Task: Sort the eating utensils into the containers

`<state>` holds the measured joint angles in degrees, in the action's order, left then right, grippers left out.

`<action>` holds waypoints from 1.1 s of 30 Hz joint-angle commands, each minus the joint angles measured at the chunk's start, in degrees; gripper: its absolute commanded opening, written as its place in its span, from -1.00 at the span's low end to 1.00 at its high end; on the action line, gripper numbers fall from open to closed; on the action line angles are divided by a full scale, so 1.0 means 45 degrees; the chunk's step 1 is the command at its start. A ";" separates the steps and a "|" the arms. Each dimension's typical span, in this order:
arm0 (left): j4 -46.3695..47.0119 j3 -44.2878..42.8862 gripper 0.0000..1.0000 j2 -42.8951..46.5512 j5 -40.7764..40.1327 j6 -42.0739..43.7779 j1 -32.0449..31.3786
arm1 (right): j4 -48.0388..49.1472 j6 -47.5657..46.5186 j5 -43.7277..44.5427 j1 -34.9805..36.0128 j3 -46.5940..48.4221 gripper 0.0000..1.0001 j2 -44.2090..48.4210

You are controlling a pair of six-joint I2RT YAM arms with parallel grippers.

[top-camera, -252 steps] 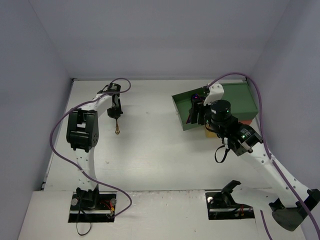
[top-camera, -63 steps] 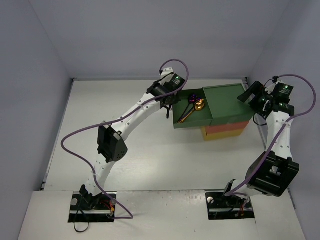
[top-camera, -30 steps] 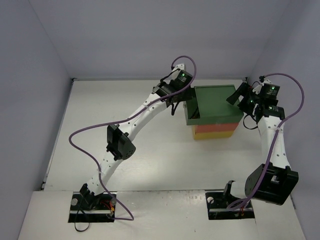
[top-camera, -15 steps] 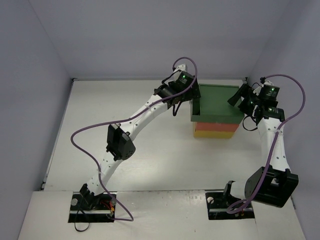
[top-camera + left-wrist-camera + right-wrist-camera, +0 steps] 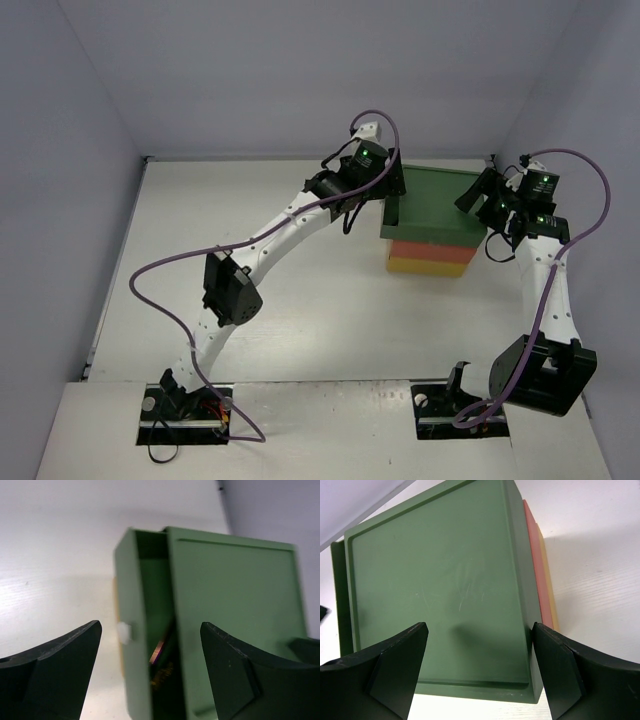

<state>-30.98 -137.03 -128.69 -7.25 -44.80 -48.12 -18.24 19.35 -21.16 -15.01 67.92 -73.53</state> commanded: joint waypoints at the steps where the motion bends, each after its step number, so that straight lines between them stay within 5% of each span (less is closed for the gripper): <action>1: 0.2017 -0.0603 0.54 0.2130 0.0670 0.1145 -0.0479 | 0.0695 0.0174 -0.1683 0.0366 0.0160 0.63 0.0422; 7: 0.2304 0.0176 0.53 0.2620 0.1203 0.2141 -0.0479 | 0.0675 -0.0061 -0.1770 0.0366 0.0294 0.63 0.0383; 11: 0.1795 0.1585 -0.12 0.3330 -0.0189 0.3316 -0.0235 | 0.0694 -0.0345 -0.1989 0.0366 0.0356 0.63 0.0419; 15: 0.0780 0.1904 -0.50 0.3422 -0.1458 0.4225 0.0009 | 0.0694 -0.0556 -0.2152 0.0373 0.0375 0.63 0.0363; 20: 0.0283 0.2130 -0.51 0.3167 -0.1723 0.4783 0.0615 | 0.0694 -0.0708 -0.2154 0.0366 0.0390 0.62 0.0405; 33: 0.0327 0.1014 -0.51 0.1122 0.1026 0.4499 0.0535 | 0.0694 -0.0977 -0.2133 0.0366 0.0322 0.62 0.0506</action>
<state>-31.12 -129.56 -124.78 -6.74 -24.23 -43.43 -18.62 15.54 -26.40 -14.52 67.92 -73.49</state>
